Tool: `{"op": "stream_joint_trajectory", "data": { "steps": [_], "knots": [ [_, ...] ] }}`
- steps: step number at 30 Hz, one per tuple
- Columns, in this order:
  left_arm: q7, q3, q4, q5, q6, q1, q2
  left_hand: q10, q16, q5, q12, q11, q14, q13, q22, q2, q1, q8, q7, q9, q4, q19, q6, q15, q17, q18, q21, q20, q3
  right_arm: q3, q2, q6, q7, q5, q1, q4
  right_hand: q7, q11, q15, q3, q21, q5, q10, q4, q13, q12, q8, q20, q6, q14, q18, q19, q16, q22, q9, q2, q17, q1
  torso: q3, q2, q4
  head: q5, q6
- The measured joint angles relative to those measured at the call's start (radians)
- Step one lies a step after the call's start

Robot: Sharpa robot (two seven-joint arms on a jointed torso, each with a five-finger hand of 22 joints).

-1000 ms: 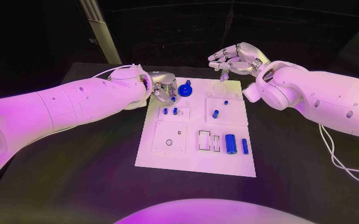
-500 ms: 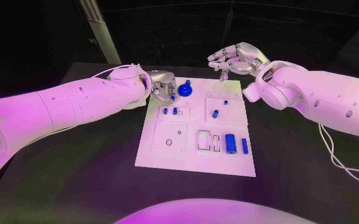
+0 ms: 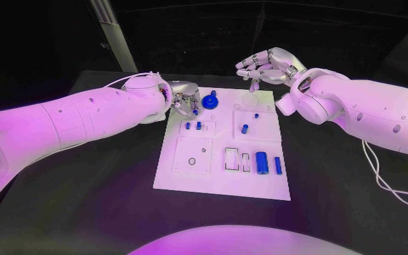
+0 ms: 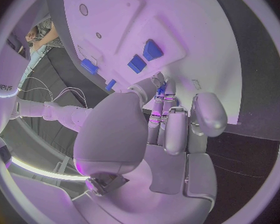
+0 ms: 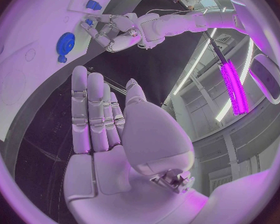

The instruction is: Assemble the parts on the task board

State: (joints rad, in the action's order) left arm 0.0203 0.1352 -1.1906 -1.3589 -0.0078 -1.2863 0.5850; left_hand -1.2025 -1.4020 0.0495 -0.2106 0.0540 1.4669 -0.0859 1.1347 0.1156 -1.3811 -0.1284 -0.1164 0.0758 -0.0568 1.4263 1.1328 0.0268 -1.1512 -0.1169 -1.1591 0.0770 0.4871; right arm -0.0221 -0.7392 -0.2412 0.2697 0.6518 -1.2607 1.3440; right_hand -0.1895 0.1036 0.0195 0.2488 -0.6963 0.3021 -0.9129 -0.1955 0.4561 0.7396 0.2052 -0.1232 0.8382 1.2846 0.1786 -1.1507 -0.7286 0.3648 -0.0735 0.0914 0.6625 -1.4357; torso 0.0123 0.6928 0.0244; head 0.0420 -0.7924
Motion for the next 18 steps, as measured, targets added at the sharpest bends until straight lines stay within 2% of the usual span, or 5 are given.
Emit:
{"op": "stream_joint_trajectory", "data": {
  "steps": [18],
  "knots": [
    [-0.001, 0.001, -0.002, 0.000, 0.000, 0.001, -0.005, 0.000, 0.000, 0.000, 0.000, 0.000, 0.000, 0.000, 0.002, 0.000, 0.000, 0.000, 0.000, 0.000, -0.003, 0.000, 0.000, 0.000, 0.000, 0.000, 0.000, 0.000, -0.003, 0.000, 0.001, 0.002, 0.000, 0.000, 0.000, 0.000, 0.000, 0.000, 0.000, 0.000, 0.000, 0.000, 0.000, 0.000, 0.000, 0.000, 0.000, 0.000, 0.000, 0.000, 0.000, 0.000, 0.000, 0.000, 0.000, 0.000, 0.000, 0.000, -0.0003, 0.000, 0.0000, 0.000, 0.001]
  ]
}}
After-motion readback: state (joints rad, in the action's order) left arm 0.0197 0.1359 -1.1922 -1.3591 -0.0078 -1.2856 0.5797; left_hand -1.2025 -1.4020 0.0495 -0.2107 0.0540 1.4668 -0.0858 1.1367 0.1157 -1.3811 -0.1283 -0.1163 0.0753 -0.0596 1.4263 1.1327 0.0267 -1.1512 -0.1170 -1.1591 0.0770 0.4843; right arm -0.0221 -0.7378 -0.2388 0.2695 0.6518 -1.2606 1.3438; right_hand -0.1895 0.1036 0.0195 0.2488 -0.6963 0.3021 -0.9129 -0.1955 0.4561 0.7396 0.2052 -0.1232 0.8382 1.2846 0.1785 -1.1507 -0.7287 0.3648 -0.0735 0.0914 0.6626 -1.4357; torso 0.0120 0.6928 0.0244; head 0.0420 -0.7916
